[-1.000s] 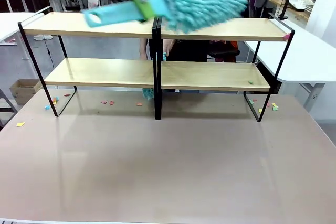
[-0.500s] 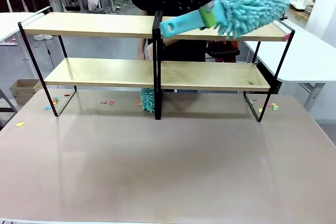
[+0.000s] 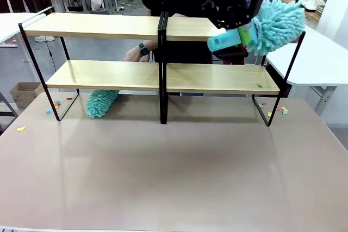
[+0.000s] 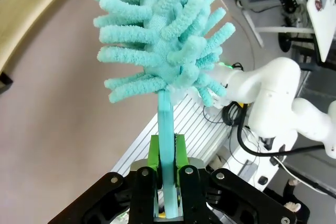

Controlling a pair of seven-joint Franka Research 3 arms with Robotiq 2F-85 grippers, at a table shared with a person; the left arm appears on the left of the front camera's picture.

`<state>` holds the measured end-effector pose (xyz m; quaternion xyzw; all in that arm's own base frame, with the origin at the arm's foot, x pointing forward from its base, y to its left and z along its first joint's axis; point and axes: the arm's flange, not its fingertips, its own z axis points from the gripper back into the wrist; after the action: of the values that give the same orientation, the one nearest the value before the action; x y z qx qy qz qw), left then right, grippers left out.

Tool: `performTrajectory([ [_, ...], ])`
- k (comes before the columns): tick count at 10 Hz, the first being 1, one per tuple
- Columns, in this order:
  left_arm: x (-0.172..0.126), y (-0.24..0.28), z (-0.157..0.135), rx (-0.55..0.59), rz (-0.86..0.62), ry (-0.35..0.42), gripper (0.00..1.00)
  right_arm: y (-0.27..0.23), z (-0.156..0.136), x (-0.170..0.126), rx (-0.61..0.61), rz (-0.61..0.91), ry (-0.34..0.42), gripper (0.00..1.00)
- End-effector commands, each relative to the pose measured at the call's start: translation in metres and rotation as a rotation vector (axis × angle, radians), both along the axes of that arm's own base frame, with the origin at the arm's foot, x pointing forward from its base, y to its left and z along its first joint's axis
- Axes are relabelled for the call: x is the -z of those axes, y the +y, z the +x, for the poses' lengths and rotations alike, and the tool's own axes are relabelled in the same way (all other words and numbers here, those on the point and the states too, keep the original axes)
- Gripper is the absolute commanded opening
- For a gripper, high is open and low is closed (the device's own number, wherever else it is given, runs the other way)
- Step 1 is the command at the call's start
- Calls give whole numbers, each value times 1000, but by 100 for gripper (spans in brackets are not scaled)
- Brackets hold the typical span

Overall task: Clean the shelves.
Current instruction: Clean another randomly selected level of the Shelf with the Duster.

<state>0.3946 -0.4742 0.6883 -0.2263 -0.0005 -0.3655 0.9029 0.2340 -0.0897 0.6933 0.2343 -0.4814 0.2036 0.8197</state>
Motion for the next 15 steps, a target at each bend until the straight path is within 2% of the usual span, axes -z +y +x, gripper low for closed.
performTrajectory([
  [1,-15,-15,3,-42,32,-15,13,1,-1,1,-4,-8,-6,100],
  [3,-14,-13,6,-28,52,-6,13,1,-1,1,-4,-8,-6,100],
  [4,-11,-13,5,4,66,29,13,1,-1,1,-4,-8,-6,100],
  [5,-6,-13,-1,120,100,85,13,1,-1,1,-4,-8,-6,100],
  [6,-2,-9,-7,230,155,106,13,1,-1,1,-4,-8,-6,100],
  [8,-1,-3,-11,348,198,131,13,1,-1,1,-4,-8,-6,100],
  [11,-1,9,-5,338,250,135,13,1,-1,1,-4,-8,-6,100],
  [14,-15,33,-5,313,186,159,13,1,-1,1,-4,-8,-6,100],
  [15,-32,61,-10,302,132,176,13,1,-1,1,-4,-8,-6,100],
])
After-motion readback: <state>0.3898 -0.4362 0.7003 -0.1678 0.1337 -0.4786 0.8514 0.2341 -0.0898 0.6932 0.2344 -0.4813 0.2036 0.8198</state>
